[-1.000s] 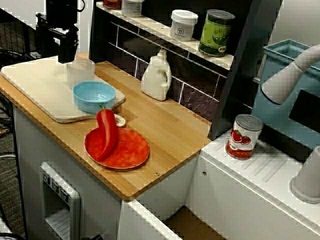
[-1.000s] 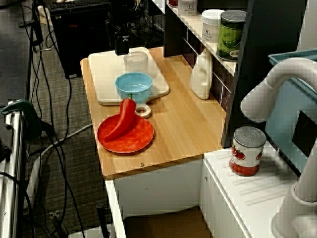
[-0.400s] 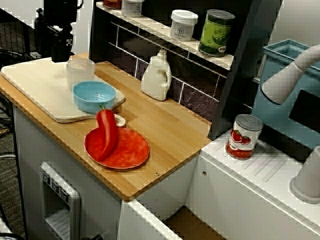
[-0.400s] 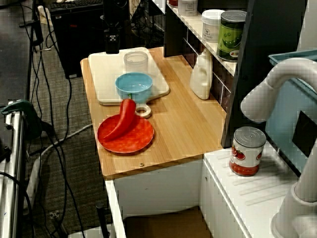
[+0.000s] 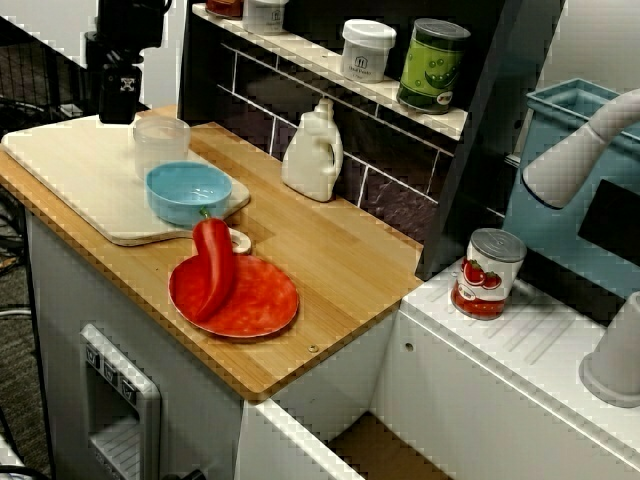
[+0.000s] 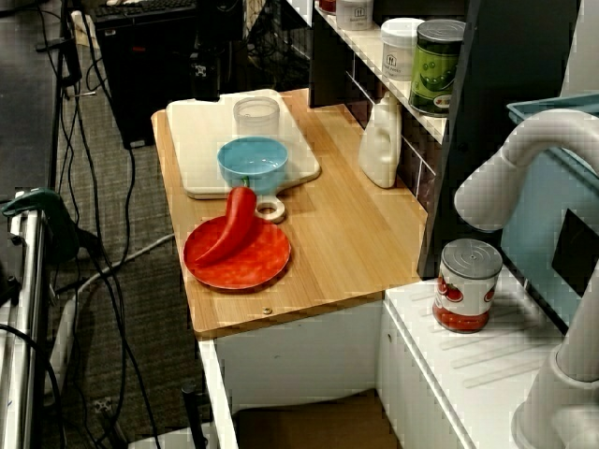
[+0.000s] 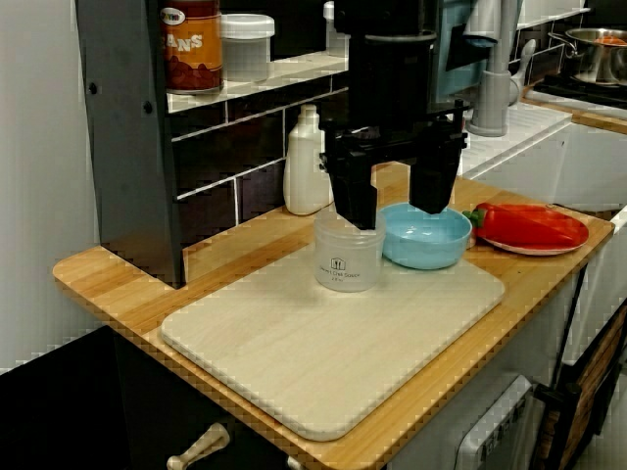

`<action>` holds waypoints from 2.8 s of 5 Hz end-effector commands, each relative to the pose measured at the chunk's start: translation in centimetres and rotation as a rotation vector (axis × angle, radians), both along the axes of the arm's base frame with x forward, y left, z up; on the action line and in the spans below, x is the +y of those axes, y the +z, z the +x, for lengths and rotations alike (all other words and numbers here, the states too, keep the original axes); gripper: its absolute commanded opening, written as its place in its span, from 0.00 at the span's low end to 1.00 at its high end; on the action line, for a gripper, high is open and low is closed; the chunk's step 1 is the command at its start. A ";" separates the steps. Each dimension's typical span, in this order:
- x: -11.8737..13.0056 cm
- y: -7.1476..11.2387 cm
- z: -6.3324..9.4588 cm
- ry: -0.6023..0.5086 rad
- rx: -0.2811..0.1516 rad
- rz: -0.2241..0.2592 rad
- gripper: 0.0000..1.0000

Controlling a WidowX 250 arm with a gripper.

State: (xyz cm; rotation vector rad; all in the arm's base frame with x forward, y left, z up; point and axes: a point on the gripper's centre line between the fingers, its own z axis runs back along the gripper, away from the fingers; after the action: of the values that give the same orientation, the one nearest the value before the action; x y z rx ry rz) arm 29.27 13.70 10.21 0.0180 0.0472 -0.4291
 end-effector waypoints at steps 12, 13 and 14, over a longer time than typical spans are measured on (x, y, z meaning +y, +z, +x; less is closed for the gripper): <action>-2.2 2.4 -3.0 -1.459 0.034 -0.131 1.00; -4.2 2.0 -3.7 -1.513 0.035 -0.191 1.00; -6.0 2.2 -3.9 -1.534 0.007 -0.249 1.00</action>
State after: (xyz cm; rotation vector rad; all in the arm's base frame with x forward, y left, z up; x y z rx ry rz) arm 25.40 7.69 10.63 -0.2795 -0.0062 -1.9486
